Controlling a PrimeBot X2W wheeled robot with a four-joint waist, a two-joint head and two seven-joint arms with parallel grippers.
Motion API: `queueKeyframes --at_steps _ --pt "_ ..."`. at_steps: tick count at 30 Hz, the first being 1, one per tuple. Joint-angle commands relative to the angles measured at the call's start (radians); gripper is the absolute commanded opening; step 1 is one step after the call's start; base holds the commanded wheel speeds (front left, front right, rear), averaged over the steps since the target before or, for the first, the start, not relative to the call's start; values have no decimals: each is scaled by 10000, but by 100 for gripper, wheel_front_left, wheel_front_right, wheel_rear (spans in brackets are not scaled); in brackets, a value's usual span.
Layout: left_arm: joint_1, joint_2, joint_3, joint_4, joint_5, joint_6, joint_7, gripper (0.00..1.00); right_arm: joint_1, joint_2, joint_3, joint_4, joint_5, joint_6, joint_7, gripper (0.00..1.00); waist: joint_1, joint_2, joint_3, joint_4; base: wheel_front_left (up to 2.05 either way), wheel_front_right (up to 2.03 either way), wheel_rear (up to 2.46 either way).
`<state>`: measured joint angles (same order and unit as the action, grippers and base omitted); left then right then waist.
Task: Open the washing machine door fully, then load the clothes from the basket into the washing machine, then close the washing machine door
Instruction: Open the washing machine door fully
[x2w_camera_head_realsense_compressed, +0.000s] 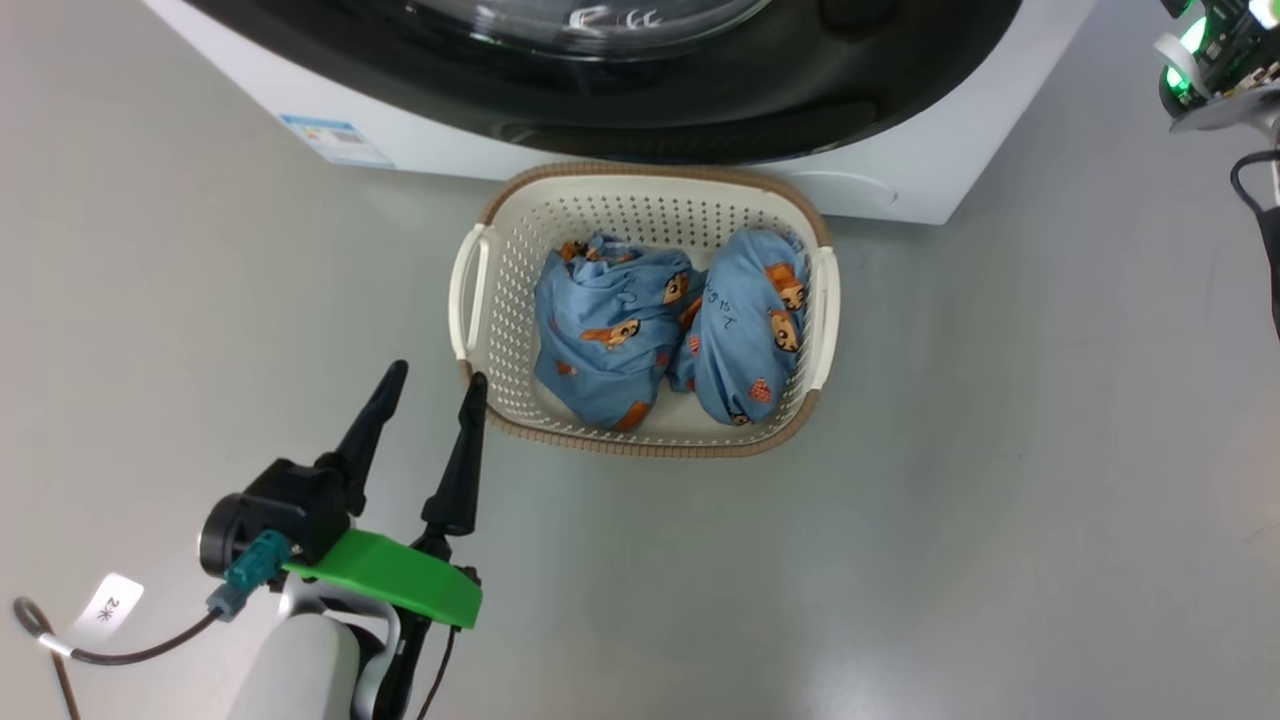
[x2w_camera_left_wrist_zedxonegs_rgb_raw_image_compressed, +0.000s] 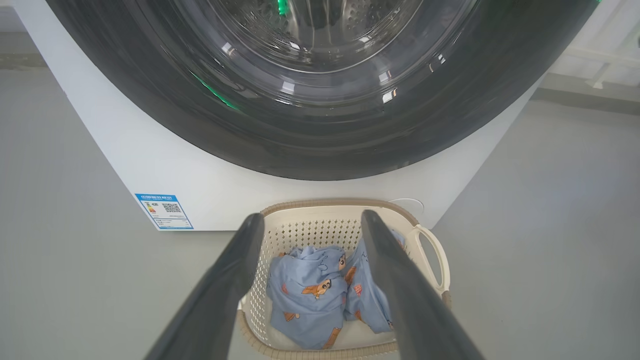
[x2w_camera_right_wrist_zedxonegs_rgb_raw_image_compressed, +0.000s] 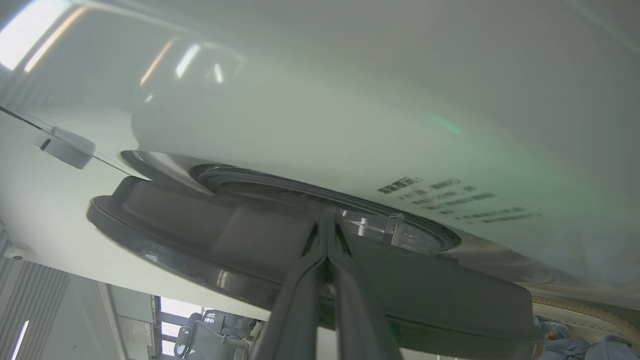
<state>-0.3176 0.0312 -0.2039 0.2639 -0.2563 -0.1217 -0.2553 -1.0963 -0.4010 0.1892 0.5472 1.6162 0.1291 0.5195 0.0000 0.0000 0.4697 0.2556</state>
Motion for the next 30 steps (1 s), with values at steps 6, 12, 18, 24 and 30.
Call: queueKeyframes --at_steps 6,12,18,24,30 --pt "-270 191 133 -319 -219 137 -65 100 -489 175 240 -25 -247 16 244 0 0 0 269 210 0 0 0" --pt "-330 191 30 -352 -319 174 -65 100 -604 263 386 33 -420 16 300 0 0 0 308 290 0 0 0" --pt "-341 191 -17 -394 -380 214 -65 100 -478 317 519 -90 -494 16 389 0 0 0 294 327 0 0 0" --pt "-266 191 14 -346 -344 222 -65 100 -77 415 721 -271 -518 16 529 0 0 0 45 278 0 0 0" --pt "-65 191 70 -340 -213 215 -65 100 619 595 953 -613 -472 16 665 0 0 0 -409 156 0 0 0"
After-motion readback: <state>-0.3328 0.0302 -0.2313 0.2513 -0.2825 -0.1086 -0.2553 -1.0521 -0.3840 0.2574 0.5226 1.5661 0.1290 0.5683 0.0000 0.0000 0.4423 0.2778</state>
